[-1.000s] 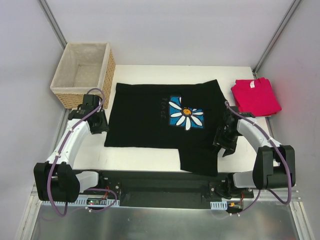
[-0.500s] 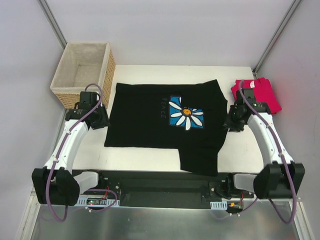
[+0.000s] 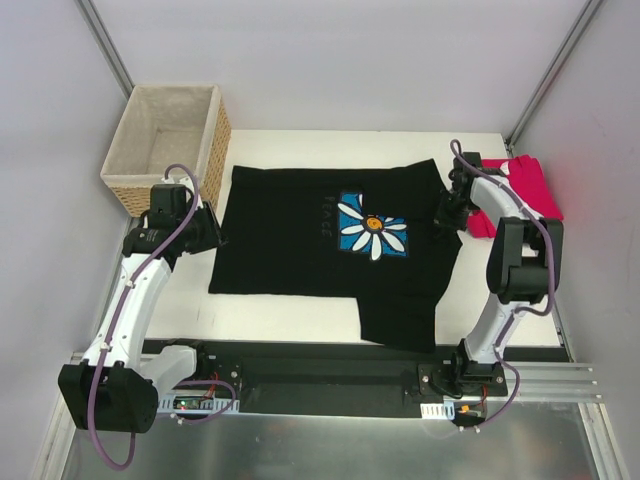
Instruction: Fold and stack the t-shirts
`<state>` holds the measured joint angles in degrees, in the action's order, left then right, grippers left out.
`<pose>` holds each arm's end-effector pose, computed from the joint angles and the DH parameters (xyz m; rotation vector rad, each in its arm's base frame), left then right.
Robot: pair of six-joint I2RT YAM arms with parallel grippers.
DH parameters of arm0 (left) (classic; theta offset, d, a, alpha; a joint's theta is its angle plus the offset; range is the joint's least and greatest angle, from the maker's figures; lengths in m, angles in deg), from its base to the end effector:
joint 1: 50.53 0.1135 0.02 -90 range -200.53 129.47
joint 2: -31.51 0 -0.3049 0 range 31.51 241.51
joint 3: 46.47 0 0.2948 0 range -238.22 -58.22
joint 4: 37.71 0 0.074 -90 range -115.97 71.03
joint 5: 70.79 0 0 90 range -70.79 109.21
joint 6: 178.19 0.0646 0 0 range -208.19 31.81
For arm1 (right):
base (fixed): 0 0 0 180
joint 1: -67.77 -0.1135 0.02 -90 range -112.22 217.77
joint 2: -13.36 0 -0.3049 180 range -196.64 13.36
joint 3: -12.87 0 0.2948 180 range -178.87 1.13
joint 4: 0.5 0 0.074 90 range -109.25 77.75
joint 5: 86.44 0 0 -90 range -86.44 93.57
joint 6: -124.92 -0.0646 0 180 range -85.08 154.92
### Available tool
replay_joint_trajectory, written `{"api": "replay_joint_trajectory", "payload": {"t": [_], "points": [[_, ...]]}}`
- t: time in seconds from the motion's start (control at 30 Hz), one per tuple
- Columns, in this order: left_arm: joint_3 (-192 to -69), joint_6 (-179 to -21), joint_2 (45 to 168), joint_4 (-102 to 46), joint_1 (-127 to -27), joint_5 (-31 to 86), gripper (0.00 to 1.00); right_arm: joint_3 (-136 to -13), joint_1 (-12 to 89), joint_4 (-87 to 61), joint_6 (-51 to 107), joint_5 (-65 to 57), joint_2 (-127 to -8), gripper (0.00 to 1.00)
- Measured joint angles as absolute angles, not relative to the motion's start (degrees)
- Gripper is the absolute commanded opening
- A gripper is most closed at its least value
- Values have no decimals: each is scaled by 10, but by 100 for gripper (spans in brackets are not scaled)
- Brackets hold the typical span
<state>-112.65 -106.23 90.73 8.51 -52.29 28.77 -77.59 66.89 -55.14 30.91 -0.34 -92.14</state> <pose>0.2628 -0.0188 0.3240 -0.2323 2.2596 -0.3720 0.4341 0.0111 0.2010 0.0591 2.7873 0.1161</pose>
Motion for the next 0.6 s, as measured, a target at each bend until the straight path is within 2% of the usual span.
{"api": "replay_joint_trajectory", "payload": {"t": [0.6], "points": [[-1127, -1085, 928, 77, -523, 313, 35, -1039, 669, -656, 293, 21, -1146, 1]]}}
